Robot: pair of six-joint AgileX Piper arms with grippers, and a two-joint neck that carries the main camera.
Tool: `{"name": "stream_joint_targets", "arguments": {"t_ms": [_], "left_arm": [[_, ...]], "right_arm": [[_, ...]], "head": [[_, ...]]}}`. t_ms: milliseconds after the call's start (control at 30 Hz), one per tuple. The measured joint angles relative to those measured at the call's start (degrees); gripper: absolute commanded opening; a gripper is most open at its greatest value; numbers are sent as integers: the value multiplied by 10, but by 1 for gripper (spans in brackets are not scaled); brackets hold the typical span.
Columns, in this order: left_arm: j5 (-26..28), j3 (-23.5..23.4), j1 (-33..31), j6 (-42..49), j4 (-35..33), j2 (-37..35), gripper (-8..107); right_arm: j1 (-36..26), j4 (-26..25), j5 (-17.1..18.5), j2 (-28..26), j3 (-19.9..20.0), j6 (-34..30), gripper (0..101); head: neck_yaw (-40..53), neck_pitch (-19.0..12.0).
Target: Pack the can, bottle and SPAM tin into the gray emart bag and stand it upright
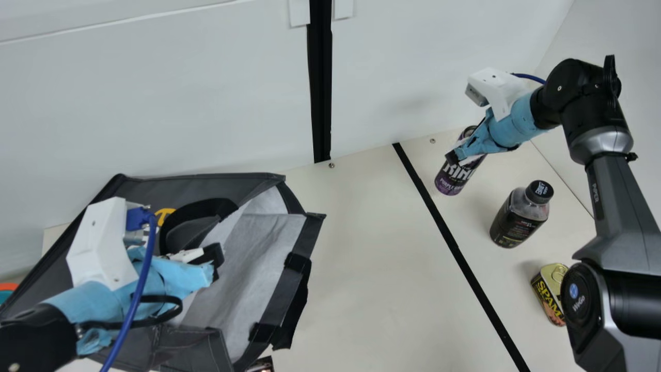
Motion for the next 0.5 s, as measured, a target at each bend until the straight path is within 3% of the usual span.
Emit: {"name": "stream_joint_targets", "arguments": {"t_ms": [500], "left_arm": [[0,0,0,0,0,0,-8]], "right_arm": [[40,12,0,-81,91,-46,0]], "head": [[0,0]]}}
